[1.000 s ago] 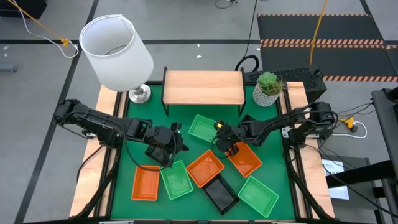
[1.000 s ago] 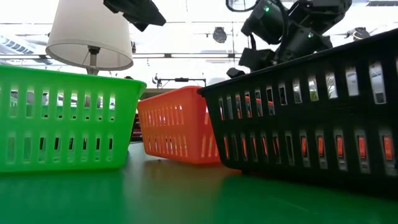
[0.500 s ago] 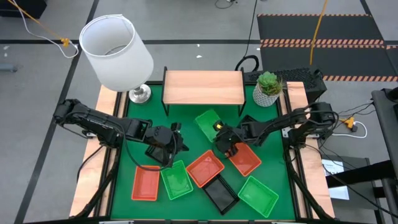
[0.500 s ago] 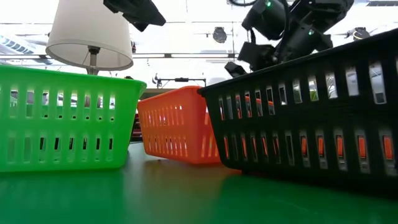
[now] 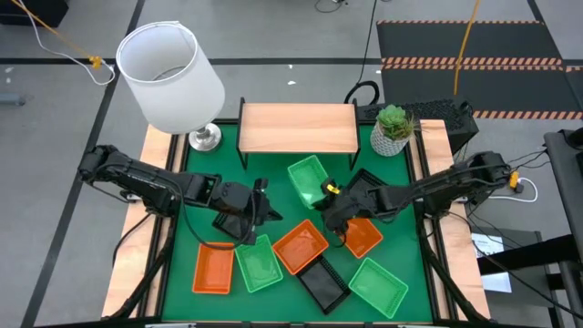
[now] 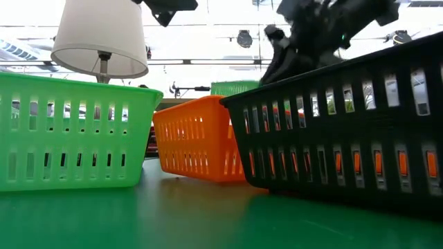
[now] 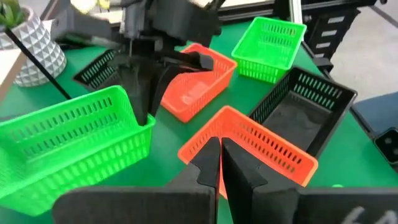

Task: Stack baskets on shelf by color
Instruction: Put the top green basket on the shelf

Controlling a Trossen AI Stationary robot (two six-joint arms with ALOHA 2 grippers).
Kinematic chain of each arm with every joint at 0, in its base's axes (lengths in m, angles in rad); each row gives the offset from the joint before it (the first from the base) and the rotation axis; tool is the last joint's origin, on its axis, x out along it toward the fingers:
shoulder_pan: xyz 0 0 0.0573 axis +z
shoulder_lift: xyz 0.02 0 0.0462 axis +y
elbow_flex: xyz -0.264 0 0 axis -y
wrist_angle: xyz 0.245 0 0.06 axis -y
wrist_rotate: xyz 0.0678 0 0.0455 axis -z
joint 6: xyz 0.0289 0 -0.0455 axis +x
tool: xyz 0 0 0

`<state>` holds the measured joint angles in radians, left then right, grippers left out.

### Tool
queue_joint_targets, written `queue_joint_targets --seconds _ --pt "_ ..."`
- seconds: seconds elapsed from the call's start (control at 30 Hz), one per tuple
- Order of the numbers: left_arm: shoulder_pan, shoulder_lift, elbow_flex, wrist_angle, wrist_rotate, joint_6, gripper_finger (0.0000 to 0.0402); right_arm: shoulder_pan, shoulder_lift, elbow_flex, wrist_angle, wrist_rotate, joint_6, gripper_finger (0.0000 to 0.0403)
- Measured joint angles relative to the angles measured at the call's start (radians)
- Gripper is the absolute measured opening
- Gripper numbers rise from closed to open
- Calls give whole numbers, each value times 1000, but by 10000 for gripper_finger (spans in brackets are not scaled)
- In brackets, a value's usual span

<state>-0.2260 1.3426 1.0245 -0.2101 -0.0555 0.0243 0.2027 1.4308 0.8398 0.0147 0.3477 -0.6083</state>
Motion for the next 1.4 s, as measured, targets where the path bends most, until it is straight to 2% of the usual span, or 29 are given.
queue_joint_targets --seconds 0.2,0.33,0.47,0.6,0.77,1.13,1.27,1.4 --pt "5 0 0 4 0 79 19 35 -74 0 20 34 104 10" --pt "25 0 0 4 -1 129 19 41 -119 0 37 128 137 10" --pt "58 0 0 6 0 179 19 5 -166 0 40 178 137 10" --pt "103 0 0 7 -1 203 19 -70 -196 32 40 182 149 10" --pt "150 0 0 4 -1 198 19 -151 -189 171 -70 183 148 11" --pt "181 0 0 -6 0 150 19 -283 -66 573 -477 176 151 11" --pt "181 0 0 -31 1 154 19 -334 -11 635 -553 162 146 11" --pt "181 0 0 -34 1 170 19 -399 27 642 -590 70 113 11"
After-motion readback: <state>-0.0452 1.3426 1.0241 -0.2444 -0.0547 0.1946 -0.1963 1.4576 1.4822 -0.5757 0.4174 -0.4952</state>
